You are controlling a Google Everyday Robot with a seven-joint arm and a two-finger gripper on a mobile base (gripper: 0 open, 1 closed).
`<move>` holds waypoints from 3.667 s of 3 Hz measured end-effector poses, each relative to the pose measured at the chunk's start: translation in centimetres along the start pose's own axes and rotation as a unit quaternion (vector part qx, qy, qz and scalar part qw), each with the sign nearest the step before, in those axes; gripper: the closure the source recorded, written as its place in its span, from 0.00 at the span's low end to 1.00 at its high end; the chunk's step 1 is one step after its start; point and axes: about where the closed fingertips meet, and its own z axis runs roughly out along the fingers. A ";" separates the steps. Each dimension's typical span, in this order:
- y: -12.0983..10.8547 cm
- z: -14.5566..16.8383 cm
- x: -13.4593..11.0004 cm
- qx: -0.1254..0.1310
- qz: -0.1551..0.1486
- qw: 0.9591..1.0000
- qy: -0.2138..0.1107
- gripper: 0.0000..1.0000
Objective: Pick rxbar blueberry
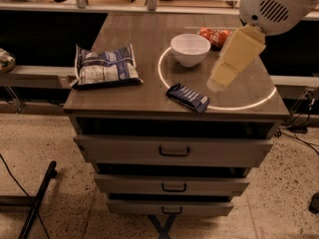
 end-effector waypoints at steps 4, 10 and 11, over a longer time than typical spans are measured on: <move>6.4 15.1 -2.8 -0.125 -0.064 0.990 -0.001 0.00; 0.3 22.6 2.1 -0.124 0.059 0.990 0.031 0.02; 0.0 22.8 2.7 -0.123 0.069 0.989 0.037 0.23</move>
Offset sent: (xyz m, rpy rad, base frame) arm -0.0023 0.0568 -0.0768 0.0269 0.1779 0.2773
